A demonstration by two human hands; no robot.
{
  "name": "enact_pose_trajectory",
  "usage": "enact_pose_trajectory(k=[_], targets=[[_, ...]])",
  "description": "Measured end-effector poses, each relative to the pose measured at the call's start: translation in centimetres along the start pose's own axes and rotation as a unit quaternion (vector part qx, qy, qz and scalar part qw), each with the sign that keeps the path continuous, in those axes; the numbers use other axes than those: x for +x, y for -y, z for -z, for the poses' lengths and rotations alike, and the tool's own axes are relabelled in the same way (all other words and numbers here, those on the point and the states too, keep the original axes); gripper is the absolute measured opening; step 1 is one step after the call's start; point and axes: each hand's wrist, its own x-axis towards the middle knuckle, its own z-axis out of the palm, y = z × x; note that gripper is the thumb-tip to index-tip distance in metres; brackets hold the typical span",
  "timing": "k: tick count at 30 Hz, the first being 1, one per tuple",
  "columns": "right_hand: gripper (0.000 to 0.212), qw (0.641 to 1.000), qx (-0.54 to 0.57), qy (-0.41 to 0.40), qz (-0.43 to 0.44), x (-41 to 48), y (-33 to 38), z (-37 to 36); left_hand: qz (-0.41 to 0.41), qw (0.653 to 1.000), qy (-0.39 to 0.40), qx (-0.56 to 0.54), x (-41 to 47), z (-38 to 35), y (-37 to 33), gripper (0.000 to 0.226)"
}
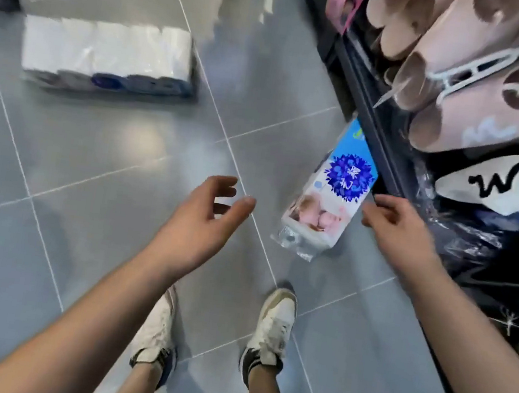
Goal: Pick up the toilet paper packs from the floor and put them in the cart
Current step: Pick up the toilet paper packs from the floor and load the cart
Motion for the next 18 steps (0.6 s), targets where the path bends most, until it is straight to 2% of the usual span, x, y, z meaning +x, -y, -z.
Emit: enact_pose_trajectory(k=[5,11,14,18], targets=[[0.047,0.998,-0.03,-0.016,-0.053,7.3,-8.0,-4.8,0.01,0.999,0.026,0.016,6.2,-5.0,6.5,0.049],[0.067,0.99,-0.062,-0.02,-0.124,11.8,-12.0,-7.9,0.018,0.998,0.057,0.033,10.2,-8.5,10.6,0.051],[0.064,0.987,-0.09,-0.03,-0.133,13.9,-13.1,-9.0,0.019,0.997,0.066,0.035,11.8,-9.6,11.2,0.052],[0.056,0.981,-0.147,0.006,-0.124,15.1,-14.4,-10.9,0.017,0.996,0.075,0.038,13.5,-10.4,11.6,0.054]])
